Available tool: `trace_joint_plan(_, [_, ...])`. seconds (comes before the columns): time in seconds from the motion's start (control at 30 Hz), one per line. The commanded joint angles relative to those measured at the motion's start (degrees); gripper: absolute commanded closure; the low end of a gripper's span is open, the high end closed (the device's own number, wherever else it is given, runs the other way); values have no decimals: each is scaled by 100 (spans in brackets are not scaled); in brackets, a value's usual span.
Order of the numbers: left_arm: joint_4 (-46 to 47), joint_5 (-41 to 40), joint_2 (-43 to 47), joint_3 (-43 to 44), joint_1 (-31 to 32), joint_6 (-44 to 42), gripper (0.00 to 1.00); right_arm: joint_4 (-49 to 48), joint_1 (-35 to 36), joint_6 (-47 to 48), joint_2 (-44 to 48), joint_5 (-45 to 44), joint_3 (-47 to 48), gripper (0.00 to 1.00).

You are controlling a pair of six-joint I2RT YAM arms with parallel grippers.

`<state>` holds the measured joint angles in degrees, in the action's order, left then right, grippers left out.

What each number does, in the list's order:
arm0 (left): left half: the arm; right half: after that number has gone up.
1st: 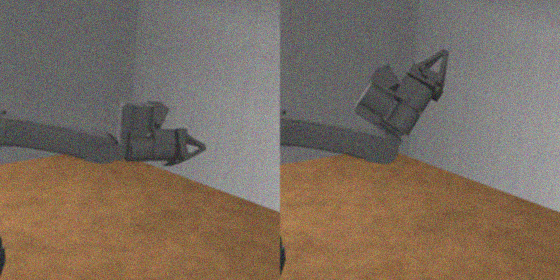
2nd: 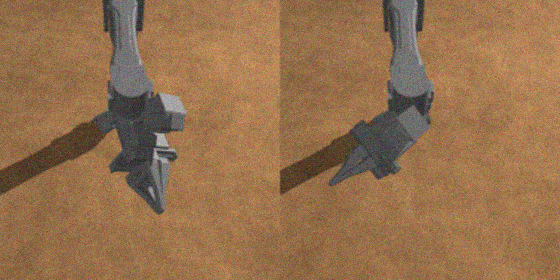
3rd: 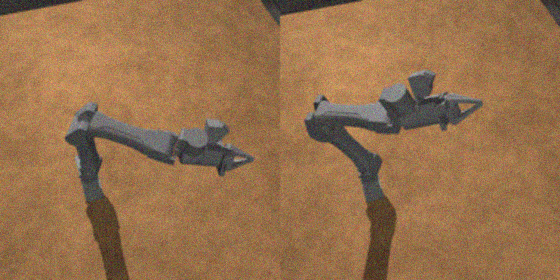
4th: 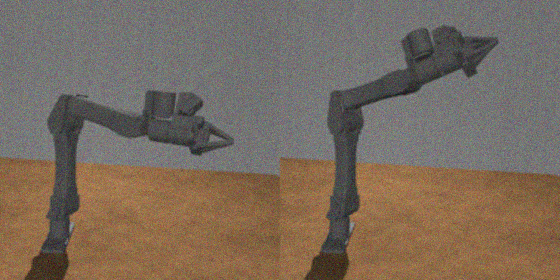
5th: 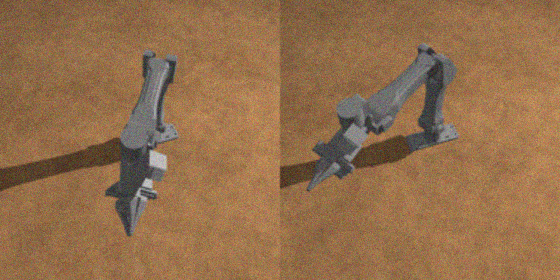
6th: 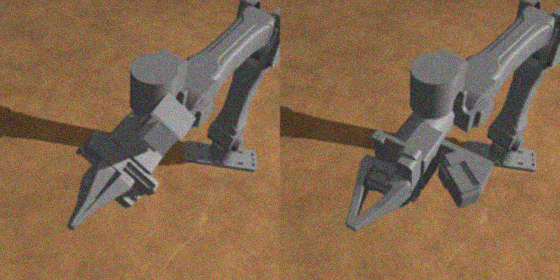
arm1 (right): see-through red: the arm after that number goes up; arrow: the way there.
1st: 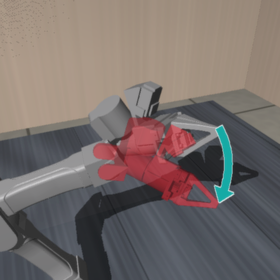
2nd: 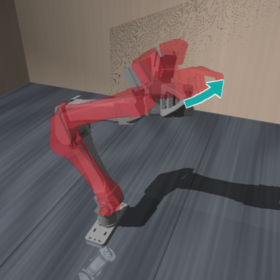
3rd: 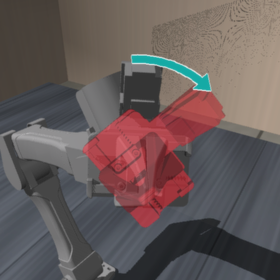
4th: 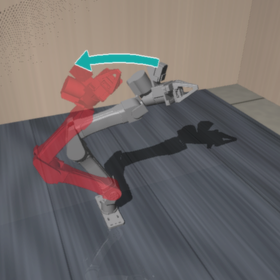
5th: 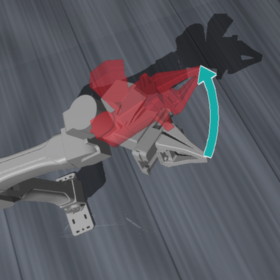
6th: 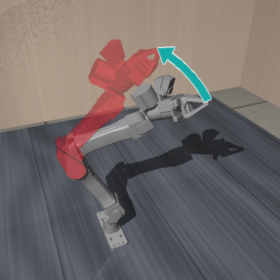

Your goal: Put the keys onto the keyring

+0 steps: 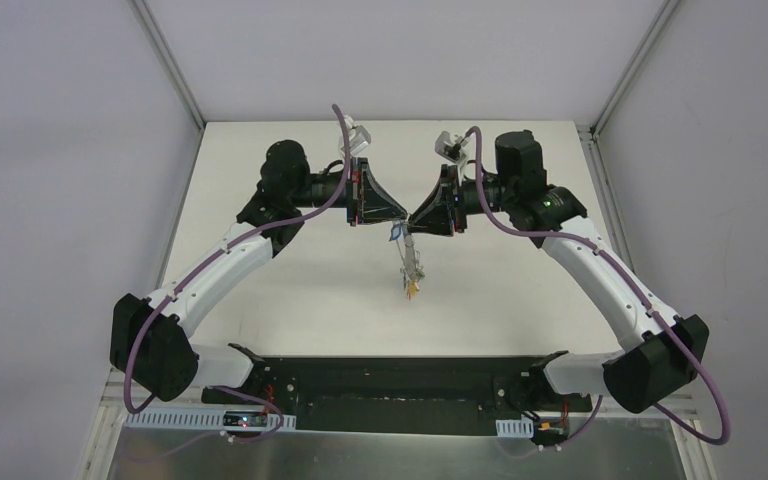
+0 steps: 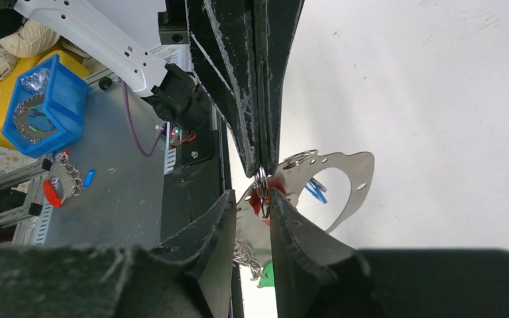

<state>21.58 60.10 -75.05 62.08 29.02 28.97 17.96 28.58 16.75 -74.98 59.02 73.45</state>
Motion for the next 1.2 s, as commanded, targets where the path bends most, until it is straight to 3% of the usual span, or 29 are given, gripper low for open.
trace_joint_plan(0.0, [117,220,110,57,-21,-214,100,-293,-45,-84,35,241,213,72])
trace_joint_plan(0.17, [124,239,89,57,-27,-221,100,-334,-65,-101,6,276,180,70])
trace_joint_plan(0.57, [315,211,74,59,-21,-18,100,-687,-57,-322,-97,350,-52,84])
trace_joint_plan(0.87, [385,217,92,36,-27,46,100,-665,-69,-240,-40,297,-133,88])
trace_joint_plan(1.17, [373,230,100,32,-61,-17,100,-362,-61,70,-10,193,13,100])
